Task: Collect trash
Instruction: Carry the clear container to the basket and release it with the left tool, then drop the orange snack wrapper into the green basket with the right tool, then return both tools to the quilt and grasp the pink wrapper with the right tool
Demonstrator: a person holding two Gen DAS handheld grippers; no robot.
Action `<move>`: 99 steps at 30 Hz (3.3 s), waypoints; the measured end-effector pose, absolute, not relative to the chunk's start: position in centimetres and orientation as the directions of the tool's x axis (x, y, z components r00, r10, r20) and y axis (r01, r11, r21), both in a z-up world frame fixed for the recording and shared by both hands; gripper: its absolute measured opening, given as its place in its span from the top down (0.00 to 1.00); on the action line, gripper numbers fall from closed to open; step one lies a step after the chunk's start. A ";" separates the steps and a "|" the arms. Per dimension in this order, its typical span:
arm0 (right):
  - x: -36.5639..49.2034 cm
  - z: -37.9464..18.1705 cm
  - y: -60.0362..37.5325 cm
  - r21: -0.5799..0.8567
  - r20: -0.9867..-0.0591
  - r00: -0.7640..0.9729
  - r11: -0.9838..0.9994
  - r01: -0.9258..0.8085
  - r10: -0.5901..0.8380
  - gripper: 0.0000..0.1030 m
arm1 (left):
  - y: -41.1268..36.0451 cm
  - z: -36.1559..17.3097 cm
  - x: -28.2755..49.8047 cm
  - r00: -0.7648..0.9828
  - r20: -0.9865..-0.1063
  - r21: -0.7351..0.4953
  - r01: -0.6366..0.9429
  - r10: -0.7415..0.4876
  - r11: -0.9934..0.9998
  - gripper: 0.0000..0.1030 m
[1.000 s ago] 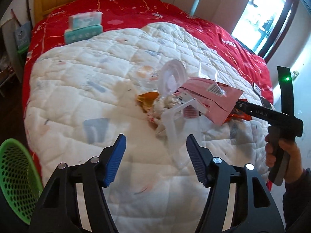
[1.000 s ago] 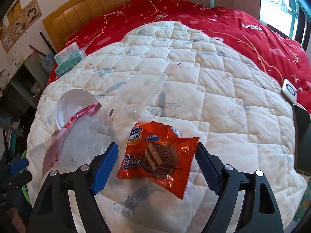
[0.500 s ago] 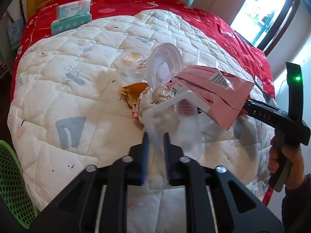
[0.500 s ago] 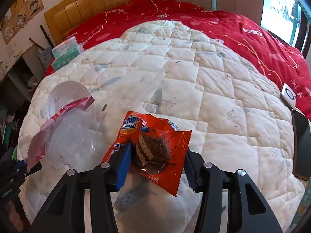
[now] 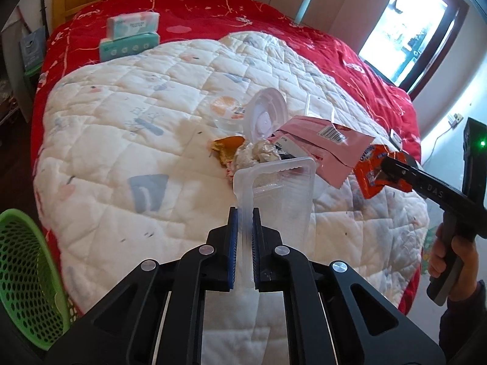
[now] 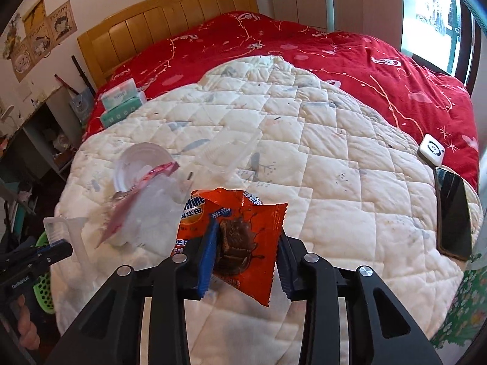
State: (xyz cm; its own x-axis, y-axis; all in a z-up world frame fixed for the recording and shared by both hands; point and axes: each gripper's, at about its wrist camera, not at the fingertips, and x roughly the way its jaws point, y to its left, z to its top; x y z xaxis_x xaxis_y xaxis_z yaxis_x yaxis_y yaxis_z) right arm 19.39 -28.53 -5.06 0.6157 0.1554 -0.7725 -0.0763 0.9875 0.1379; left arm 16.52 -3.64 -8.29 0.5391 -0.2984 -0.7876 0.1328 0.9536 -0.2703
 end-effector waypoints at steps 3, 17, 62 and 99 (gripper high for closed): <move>18.3 -4.5 -27.9 0.129 -0.770 0.619 0.988 -0.084 0.153 0.70 | -2.2 -7.4 15.3 0.556 -0.778 -0.276 0.119 -0.294 0.954 0.93; 10.8 -0.1 -24.2 0.172 -0.705 0.667 0.971 -0.167 0.240 0.71 | 8.9 -5.2 9.1 0.632 -0.759 -0.236 -0.043 -0.157 0.971 0.93; 11.2 -5.5 14.1 0.247 -0.779 0.310 0.721 -0.648 0.545 0.68 | 35.2 -10.5 0.4 0.499 -0.844 -0.138 -0.557 0.197 0.819 0.52; 18.8 -0.9 -4.6 0.074 -0.736 0.618 0.940 -0.333 0.277 0.10 | 26.5 -8.1 5.4 0.559 -0.821 -0.156 -0.410 0.113 0.899 0.43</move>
State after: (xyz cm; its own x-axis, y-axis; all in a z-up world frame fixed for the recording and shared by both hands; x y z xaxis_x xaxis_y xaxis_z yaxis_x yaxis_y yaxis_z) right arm 18.76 -4.58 -0.92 0.6177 0.2766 -0.7361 -0.3326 0.9401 0.0742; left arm 5.42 26.45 -8.09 0.5594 0.1126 -0.8212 -0.4100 0.8986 -0.1560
